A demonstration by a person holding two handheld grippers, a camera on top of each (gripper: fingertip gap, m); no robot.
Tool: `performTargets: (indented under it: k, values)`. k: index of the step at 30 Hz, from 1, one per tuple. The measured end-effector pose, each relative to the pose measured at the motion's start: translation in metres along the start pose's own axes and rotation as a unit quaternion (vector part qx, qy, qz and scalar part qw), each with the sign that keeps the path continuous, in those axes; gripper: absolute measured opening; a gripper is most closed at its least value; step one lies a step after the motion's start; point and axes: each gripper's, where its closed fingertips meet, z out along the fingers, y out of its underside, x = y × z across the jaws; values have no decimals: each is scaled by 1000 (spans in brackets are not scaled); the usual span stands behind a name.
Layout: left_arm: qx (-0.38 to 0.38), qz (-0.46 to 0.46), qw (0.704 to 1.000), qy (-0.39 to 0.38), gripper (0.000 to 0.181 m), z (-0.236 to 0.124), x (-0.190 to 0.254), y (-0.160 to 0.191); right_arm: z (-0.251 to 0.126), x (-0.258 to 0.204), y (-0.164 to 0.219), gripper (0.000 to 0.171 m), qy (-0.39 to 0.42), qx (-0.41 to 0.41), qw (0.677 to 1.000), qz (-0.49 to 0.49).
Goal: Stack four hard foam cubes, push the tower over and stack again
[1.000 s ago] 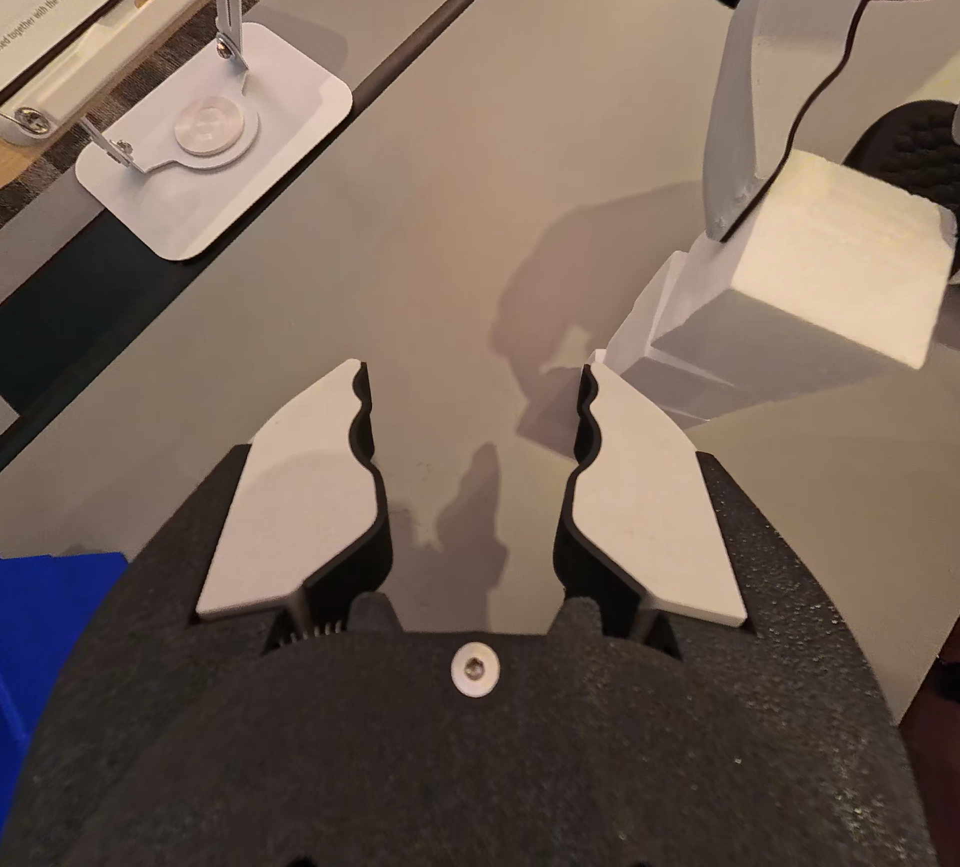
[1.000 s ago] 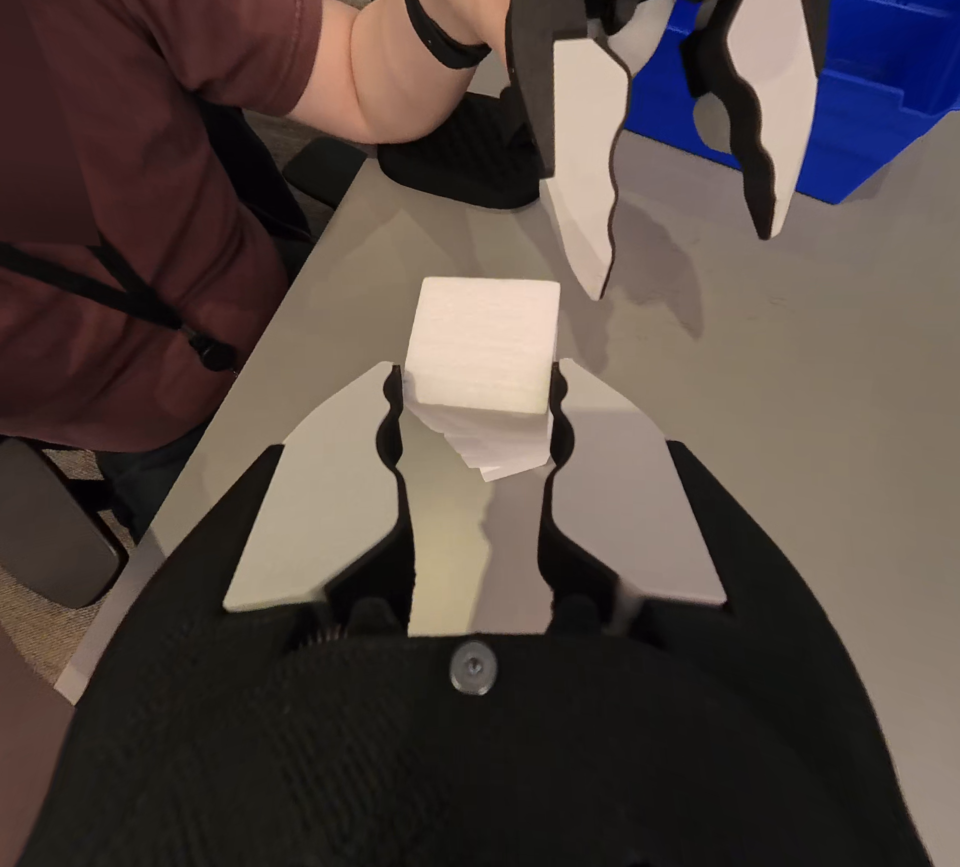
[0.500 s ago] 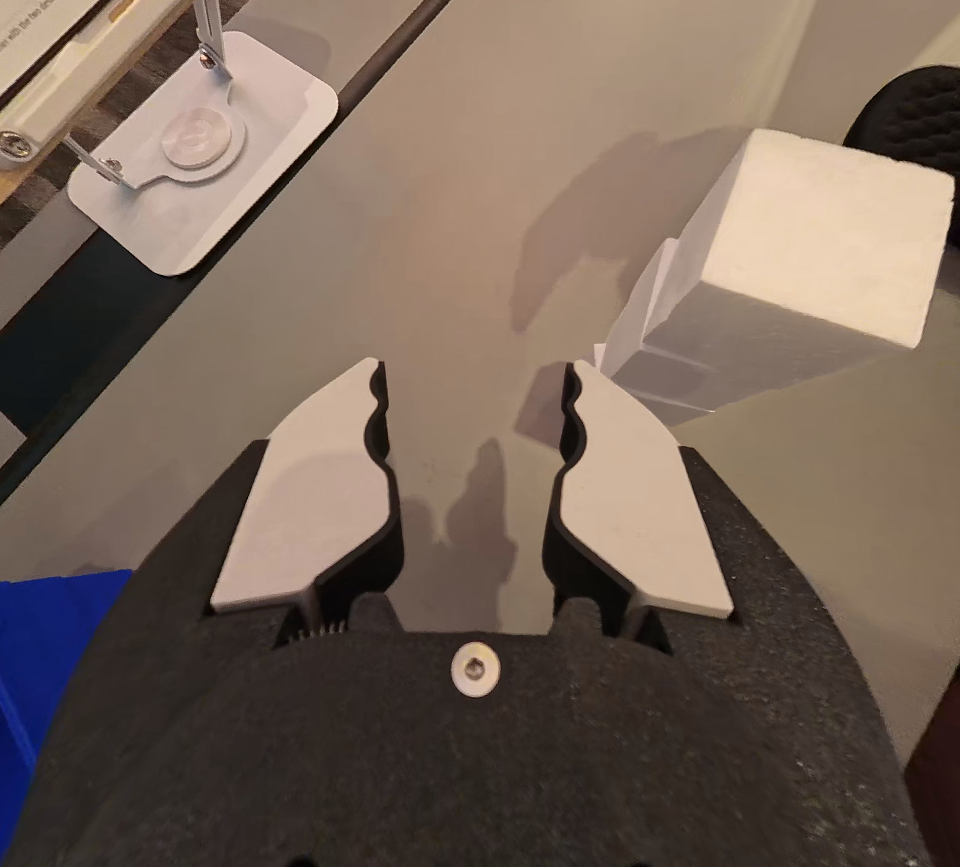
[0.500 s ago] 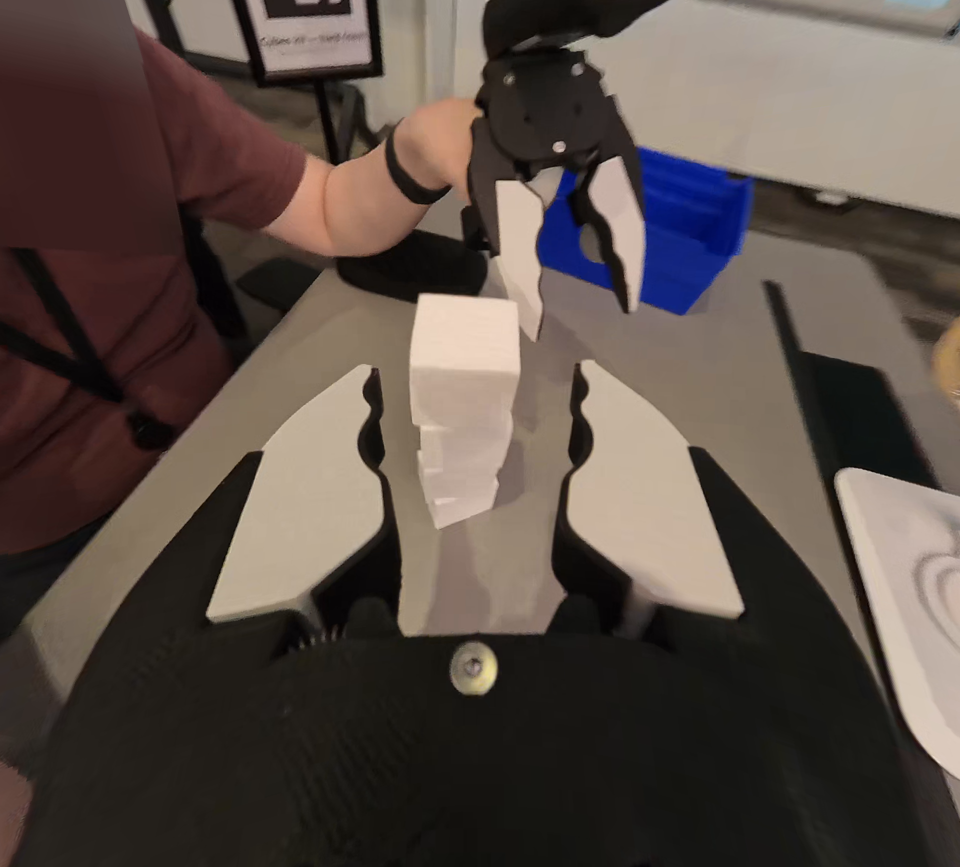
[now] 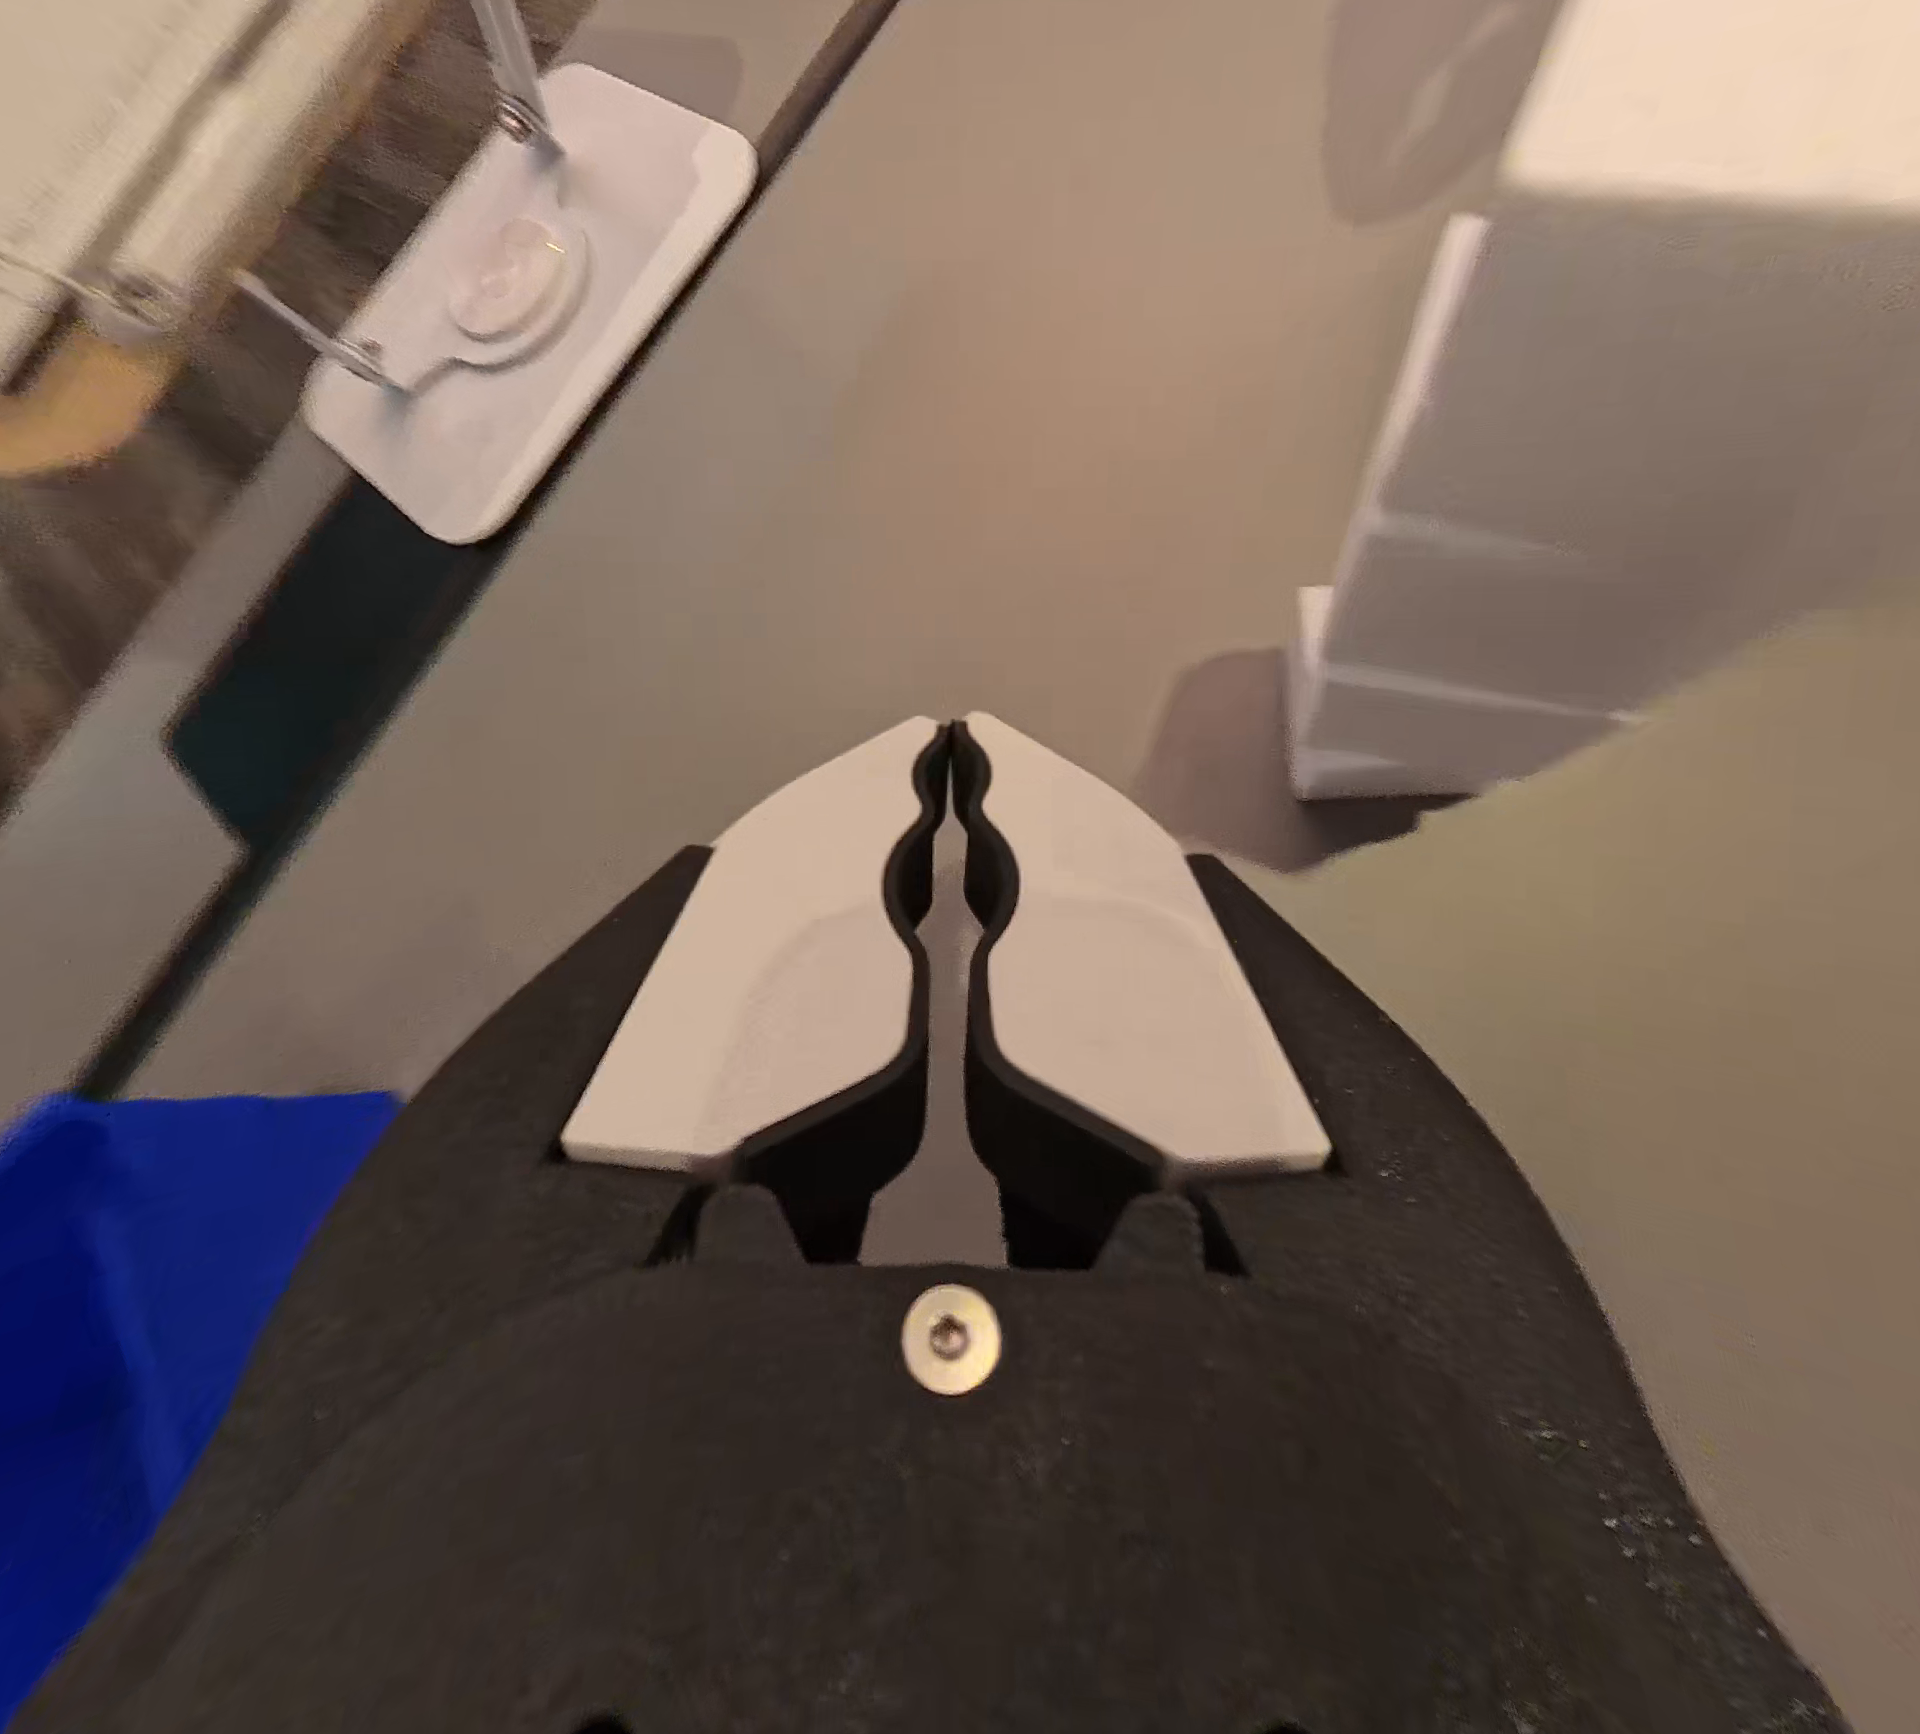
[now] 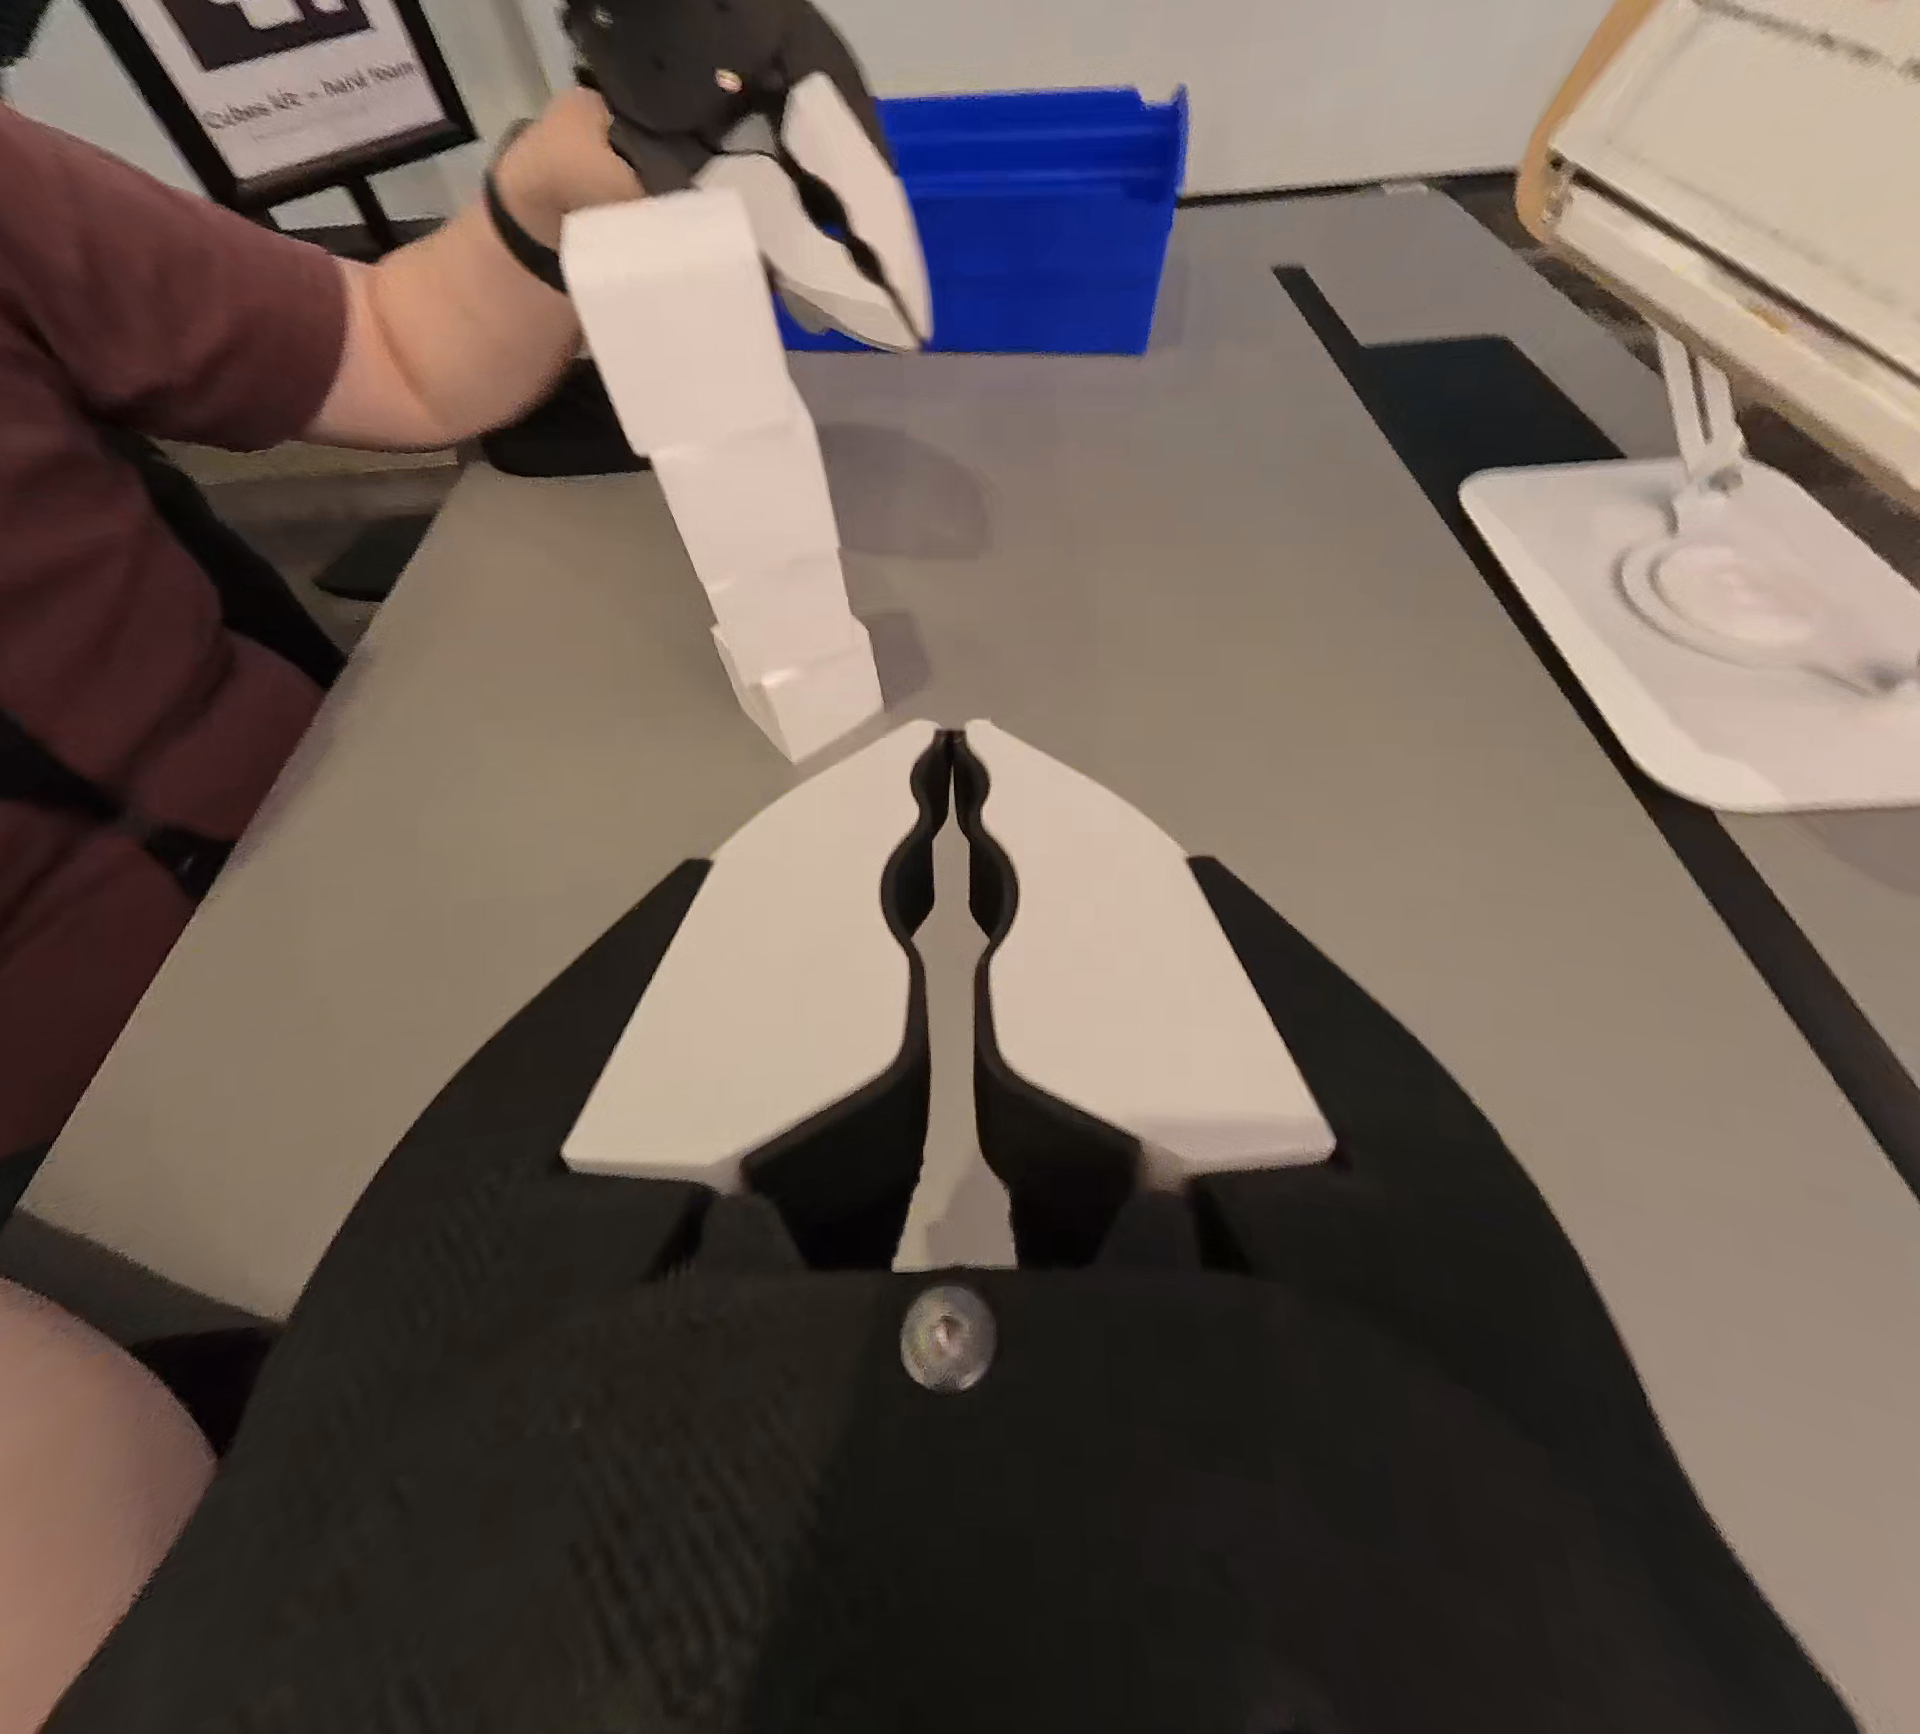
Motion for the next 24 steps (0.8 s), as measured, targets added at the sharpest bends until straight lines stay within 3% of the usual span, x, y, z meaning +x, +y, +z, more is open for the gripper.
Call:
performTargets:
  k: [4, 7, 9, 19, 24]
  values:
    - [14, -73, 989, 128, 0, -4, 54, 34, -10, 11, 18, 0, 24, -45, 996, 77]
    - [-36, -80, 988, 125, 0, 11, 73, 67, -10, 12, 17, 1, 36, -62, 996, 45]
    - [-48, -68, 988, 128, 0, 17, 88, 70, -9, 8, 12, 1, 27, -56, 998, 30]
    - [-1, 3, 988, 153, 0, 34, 115, -35, -22, -3, 23, 3, 20, -68, 997, 43]
    - [0, -22, 983, 183, 0, 45, 114, -58, -47, -4, 35, 6, 31, -49, 996, 73]
